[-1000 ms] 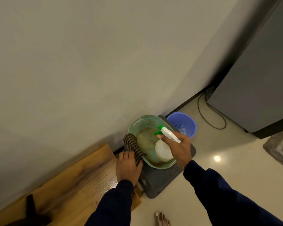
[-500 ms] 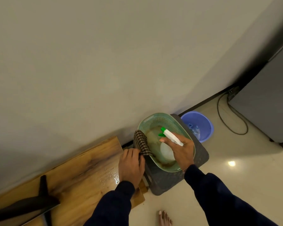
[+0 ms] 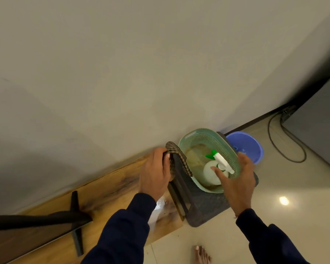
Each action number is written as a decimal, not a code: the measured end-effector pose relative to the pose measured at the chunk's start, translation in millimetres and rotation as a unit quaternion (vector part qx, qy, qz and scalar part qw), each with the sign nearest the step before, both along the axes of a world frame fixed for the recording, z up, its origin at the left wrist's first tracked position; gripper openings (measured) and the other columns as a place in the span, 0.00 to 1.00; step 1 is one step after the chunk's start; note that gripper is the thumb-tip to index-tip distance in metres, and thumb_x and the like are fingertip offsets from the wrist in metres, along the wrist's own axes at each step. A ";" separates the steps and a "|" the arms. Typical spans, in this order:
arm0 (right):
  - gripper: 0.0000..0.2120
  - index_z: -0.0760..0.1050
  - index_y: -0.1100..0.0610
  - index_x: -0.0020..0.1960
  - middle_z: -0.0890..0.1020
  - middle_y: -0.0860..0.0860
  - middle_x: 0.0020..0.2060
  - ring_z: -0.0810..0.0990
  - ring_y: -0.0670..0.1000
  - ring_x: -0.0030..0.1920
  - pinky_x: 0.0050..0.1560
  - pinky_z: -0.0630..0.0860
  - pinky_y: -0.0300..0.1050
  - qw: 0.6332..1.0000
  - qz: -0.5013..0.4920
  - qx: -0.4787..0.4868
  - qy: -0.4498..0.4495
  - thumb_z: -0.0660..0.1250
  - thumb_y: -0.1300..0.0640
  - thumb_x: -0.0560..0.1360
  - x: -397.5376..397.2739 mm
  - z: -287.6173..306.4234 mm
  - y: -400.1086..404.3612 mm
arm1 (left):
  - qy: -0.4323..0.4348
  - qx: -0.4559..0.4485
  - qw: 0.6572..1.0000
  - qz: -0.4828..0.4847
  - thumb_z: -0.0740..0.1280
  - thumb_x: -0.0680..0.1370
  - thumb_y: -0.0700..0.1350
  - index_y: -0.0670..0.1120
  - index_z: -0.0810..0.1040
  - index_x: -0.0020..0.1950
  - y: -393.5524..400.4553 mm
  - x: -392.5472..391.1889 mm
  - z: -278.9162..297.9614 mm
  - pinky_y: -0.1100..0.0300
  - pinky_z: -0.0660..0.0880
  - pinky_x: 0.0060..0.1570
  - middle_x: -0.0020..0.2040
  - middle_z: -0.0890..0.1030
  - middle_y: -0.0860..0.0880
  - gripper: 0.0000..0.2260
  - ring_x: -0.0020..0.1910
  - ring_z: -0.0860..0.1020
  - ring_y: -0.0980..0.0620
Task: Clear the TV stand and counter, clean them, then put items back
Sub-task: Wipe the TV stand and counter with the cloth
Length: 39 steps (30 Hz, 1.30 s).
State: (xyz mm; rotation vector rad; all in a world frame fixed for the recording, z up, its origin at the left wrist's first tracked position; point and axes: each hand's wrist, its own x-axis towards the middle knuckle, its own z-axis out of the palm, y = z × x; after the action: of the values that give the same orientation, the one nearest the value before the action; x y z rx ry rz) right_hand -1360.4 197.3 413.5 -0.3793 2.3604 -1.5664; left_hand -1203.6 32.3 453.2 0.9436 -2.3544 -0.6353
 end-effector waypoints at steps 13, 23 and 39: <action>0.07 0.84 0.52 0.52 0.86 0.41 0.45 0.83 0.38 0.45 0.45 0.80 0.36 0.950 0.305 -0.025 0.056 0.75 0.59 0.76 125.3 24.1 -29.6 | -0.029 0.161 0.984 -0.064 0.65 0.82 0.46 0.50 0.78 0.50 -10.1 139.3 39.0 0.51 0.79 0.39 0.42 0.81 0.55 0.03 0.41 0.79 0.56; 0.09 0.85 0.54 0.49 0.87 0.48 0.40 0.86 0.46 0.43 0.42 0.82 0.47 0.929 0.347 0.000 -0.127 0.76 0.49 0.74 188.0 28.6 -32.8 | 0.030 0.276 0.959 0.055 0.72 0.78 0.49 0.52 0.80 0.59 62.5 196.6 24.2 0.56 0.80 0.55 0.52 0.83 0.58 0.10 0.53 0.80 0.60; 0.13 0.81 0.63 0.63 0.84 0.59 0.59 0.83 0.56 0.62 0.62 0.80 0.49 0.861 0.321 -0.122 -0.376 0.61 0.61 0.84 223.7 40.7 9.9 | 0.126 0.438 0.890 0.001 0.64 0.82 0.35 0.52 0.79 0.65 102.4 220.8 13.8 0.51 0.80 0.57 0.56 0.85 0.53 0.17 0.57 0.82 0.53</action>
State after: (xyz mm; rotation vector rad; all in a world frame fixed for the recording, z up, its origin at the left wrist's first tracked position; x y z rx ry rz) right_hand -1136.7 207.2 454.2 -0.4406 1.2633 -1.3305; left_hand -982.8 134.7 467.0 1.1115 -1.7931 -1.7819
